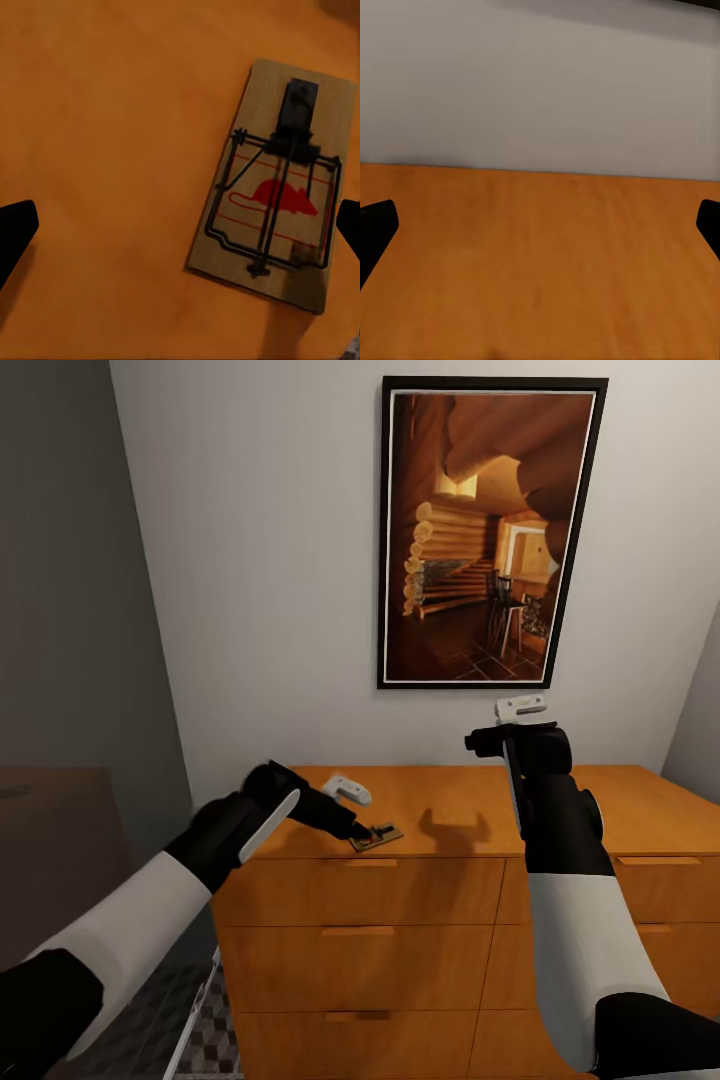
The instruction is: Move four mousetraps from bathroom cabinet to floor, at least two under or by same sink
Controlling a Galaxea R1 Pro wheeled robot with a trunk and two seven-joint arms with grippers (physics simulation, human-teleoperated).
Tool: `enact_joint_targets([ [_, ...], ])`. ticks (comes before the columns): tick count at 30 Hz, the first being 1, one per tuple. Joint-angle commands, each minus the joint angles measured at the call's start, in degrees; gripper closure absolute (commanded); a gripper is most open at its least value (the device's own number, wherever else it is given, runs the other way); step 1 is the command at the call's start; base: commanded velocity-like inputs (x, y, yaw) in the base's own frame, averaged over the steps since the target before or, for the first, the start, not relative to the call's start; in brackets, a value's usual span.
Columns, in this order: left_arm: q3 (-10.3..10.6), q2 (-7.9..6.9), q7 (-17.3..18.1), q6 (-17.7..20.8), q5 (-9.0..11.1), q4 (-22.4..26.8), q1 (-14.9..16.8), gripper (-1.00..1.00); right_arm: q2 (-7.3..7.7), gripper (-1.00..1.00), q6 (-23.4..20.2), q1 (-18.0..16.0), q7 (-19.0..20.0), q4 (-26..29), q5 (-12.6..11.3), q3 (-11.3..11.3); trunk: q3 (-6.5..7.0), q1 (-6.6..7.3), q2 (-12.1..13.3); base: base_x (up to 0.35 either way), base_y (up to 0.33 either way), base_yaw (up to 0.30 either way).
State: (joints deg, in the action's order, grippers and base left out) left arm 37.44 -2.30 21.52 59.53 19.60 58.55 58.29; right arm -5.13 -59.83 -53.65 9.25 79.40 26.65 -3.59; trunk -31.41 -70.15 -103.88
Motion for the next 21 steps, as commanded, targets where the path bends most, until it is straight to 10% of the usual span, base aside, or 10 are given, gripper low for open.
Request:
enact_joint_targets([
  [1,0.1,0.38,0.1,0.1,-0.4,-0.7,0.1,-1.00,-0.06,-1.00,-0.2,-0.1,0.6,0.0,0.6,-0.1,-0.07,0.00,0.0,0.000,0.000,0.000],
  [21,0.4,4.03,-1.5,0.1,-0.9,-4.2,0.1,-1.00,0.02,-1.00,-0.2,-0.1,0.6,0.0,0.6,-0.2,-0.07,0.00,0.0,0.000,0.000,0.000],
])
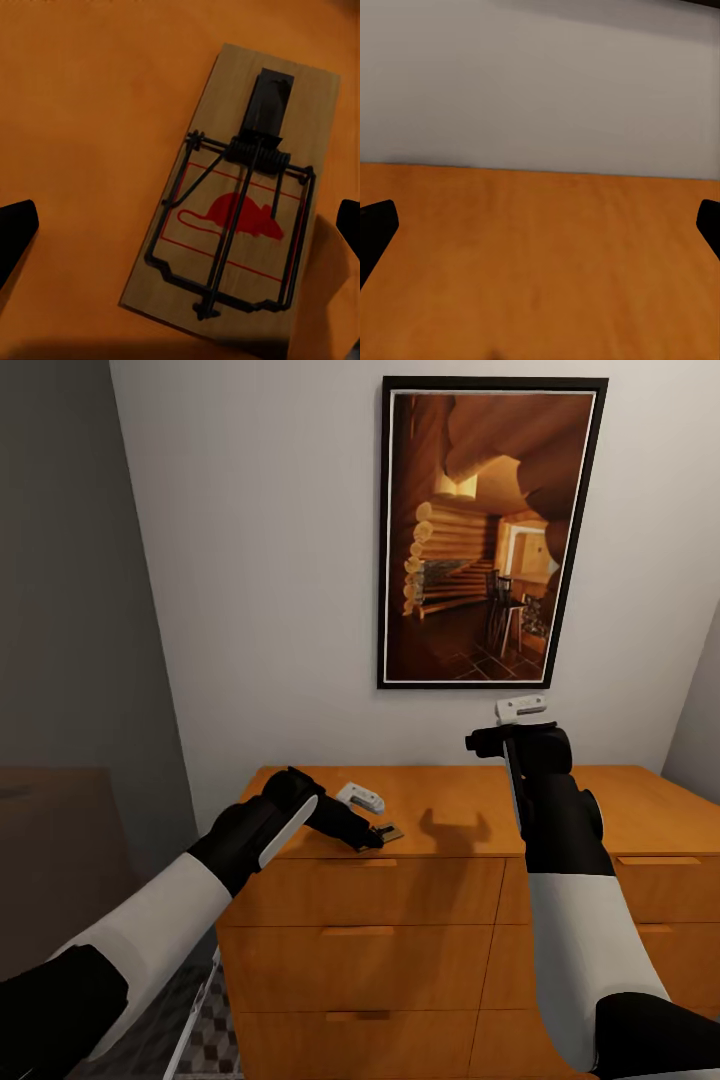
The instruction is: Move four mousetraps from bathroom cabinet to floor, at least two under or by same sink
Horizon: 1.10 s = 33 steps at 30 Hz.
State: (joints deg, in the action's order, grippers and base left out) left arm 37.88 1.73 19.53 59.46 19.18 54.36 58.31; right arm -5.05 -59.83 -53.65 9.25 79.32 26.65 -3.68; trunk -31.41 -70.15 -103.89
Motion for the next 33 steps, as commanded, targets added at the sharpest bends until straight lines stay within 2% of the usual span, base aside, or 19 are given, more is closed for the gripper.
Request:
enact_joint_targets([
  [1,0.0,0.01,0.5,0.1,-0.5,0.0,0.1,-1.00,-0.05,-1.00,-0.2,-0.1,0.6,0.0,0.6,-0.1,-0.07,0.00,0.0,0.000,0.000,0.000],
  [33,-0.1,0.03,0.4,0.1,-0.5,-0.3,0.1,-1.00,-0.13,-1.00,-0.2,-0.1,0.6,0.0,0.6,-0.1,-0.07,0.00,0.0,0.000,0.000,0.000],
])
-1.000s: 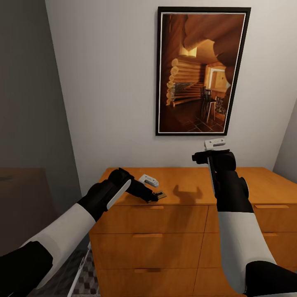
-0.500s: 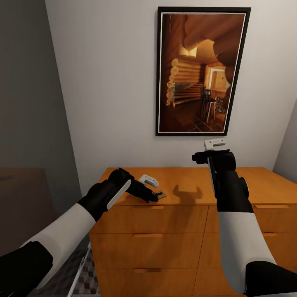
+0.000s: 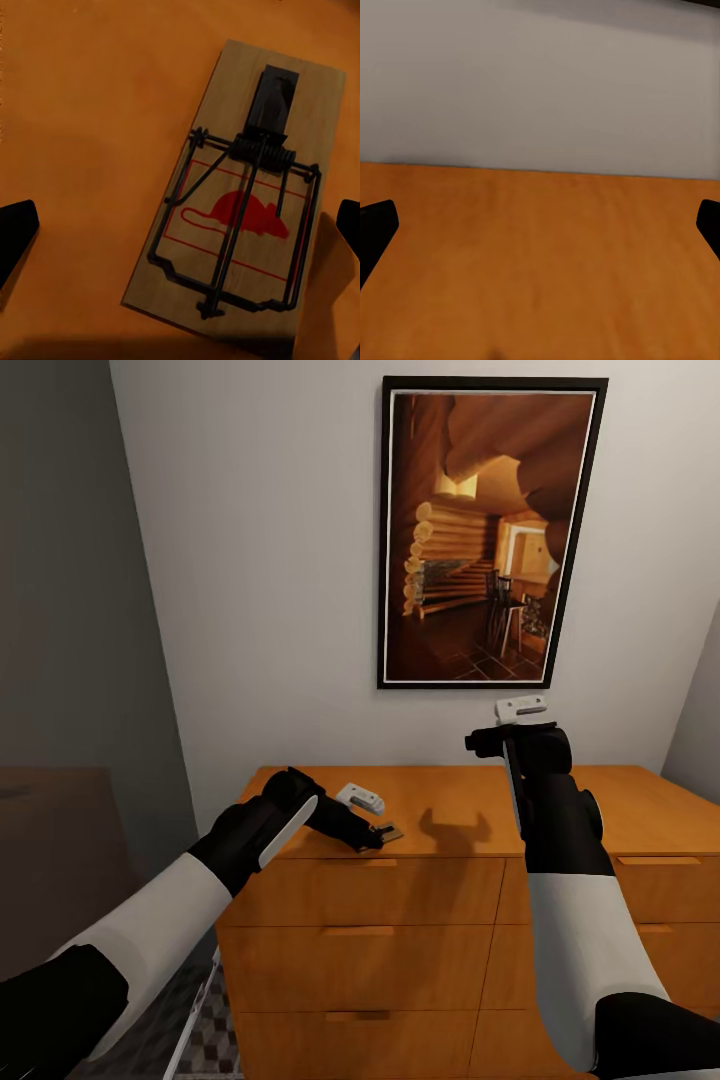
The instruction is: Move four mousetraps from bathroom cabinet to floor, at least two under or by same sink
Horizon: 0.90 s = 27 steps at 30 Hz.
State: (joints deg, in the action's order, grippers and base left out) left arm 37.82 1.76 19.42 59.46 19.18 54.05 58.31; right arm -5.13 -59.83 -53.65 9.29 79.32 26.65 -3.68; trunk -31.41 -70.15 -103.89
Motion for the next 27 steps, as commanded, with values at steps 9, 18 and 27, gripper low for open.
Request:
enact_joint_targets([
  [9,-0.1,0.04,0.5,-0.1,-0.5,0.0,0.1,-1.00,-0.03,-1.00,-0.2,-0.1,0.6,0.0,0.6,-0.1,-0.07,0.00,0.0,0.000,0.000,0.000],
  [18,-0.1,0.03,0.5,-0.2,-0.3,-0.1,0.1,-1.00,-0.02,-1.00,-0.2,-0.1,0.6,0.0,0.6,-0.1,-0.07,0.00,0.0,0.000,0.000,0.000],
  [27,-0.1,0.02,0.5,-0.2,-0.3,-0.3,0.1,1.00,-0.05,-1.00,-0.2,-0.1,0.6,0.0,0.6,-0.1,-0.07,0.00,0.0,0.000,0.000,0.000],
])
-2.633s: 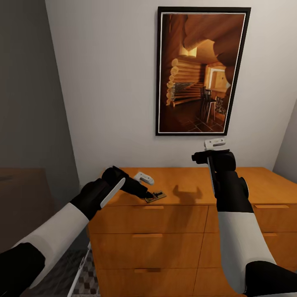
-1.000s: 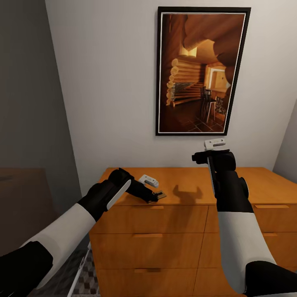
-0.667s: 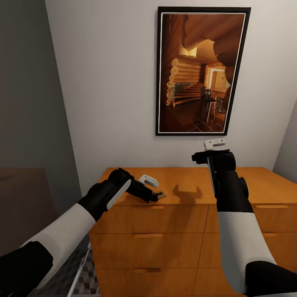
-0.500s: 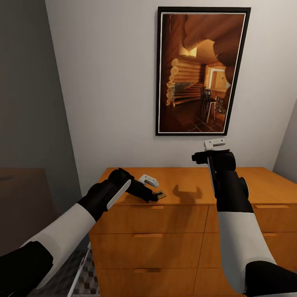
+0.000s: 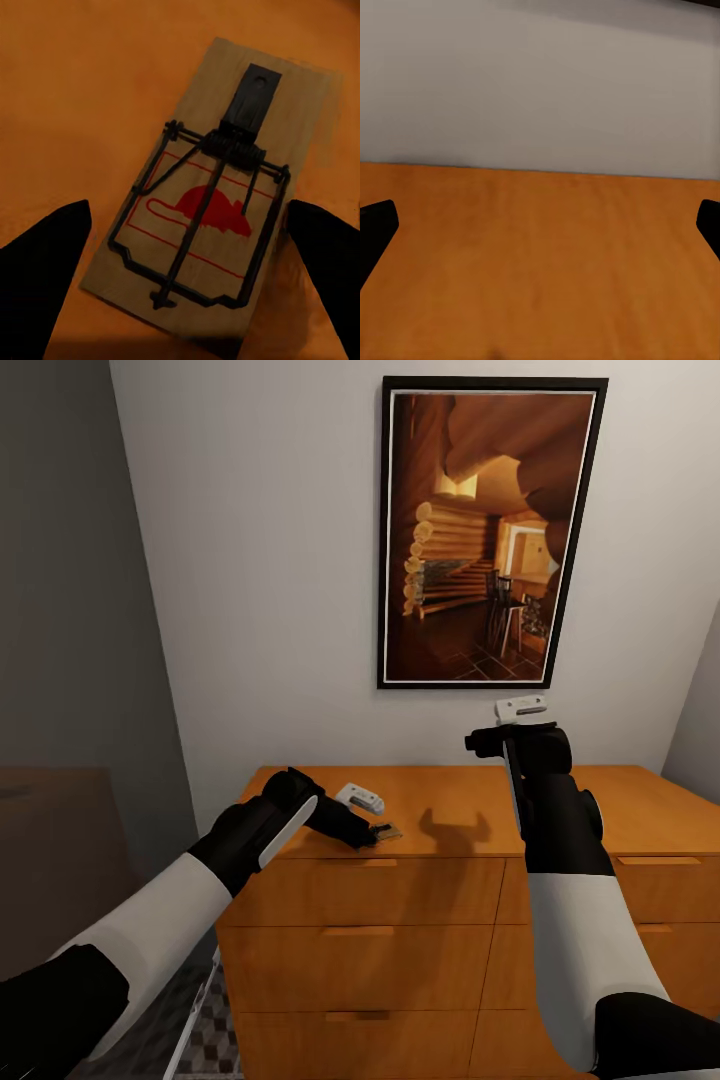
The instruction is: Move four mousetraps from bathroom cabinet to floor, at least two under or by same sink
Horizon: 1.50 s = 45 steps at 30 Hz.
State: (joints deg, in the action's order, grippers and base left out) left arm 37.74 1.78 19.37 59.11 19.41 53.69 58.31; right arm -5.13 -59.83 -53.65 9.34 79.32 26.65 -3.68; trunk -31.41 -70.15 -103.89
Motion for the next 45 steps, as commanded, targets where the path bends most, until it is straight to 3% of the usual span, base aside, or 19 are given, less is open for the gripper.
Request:
enact_joint_targets([
  [1,0.0,0.01,0.5,0.1,-0.5,0.0,0.1,1.00,-0.05,-1.00,-0.2,-0.1,0.6,0.0,0.6,-0.1,-0.07,0.00,0.0,0.000,0.000,0.000],
  [19,0.0,0.06,0.6,0.1,-0.7,-1.4,0.1,1.00,0.03,-1.00,-0.2,-0.1,0.8,0.0,0.6,-0.2,-0.07,0.00,0.0,0.000,0.000,0.000],
  [26,0.1,0.11,0.6,0.3,-0.8,0.3,0.1,1.00,0.03,-1.00,-0.2,-0.1,0.8,0.0,0.6,-0.2,-0.07,0.00,0.0,0.000,0.000,0.000],
  [29,-0.1,0.16,0.5,0.4,-1.1,3.5,0.1,1.00,0.03,-1.00,-0.2,-0.1,0.8,0.0,0.6,-0.2,-0.07,0.00,0.0,0.000,0.000,0.000],
  [36,-0.6,0.53,-1.3,0.7,-5.9,10.9,0.1,1.00,0.02,-1.00,-0.2,-0.1,0.8,0.0,0.6,-0.2,-0.07,0.00,0.0,0.000,0.000,0.000],
  [41,-1.3,0.83,-1.7,0.7,-7.4,12.2,0.1,1.00,-0.03,-1.00,-0.2,-0.1,0.8,0.0,0.6,-0.1,-0.07,0.00,0.0,0.000,0.000,0.000],
  [45,-3.1,0.91,-1.7,0.7,-7.8,12.5,0.1,1.00,-0.05,-1.00,-0.2,-0.1,0.8,0.0,0.6,-0.2,-0.07,0.00,0.0,0.000,0.000,0.000],
])
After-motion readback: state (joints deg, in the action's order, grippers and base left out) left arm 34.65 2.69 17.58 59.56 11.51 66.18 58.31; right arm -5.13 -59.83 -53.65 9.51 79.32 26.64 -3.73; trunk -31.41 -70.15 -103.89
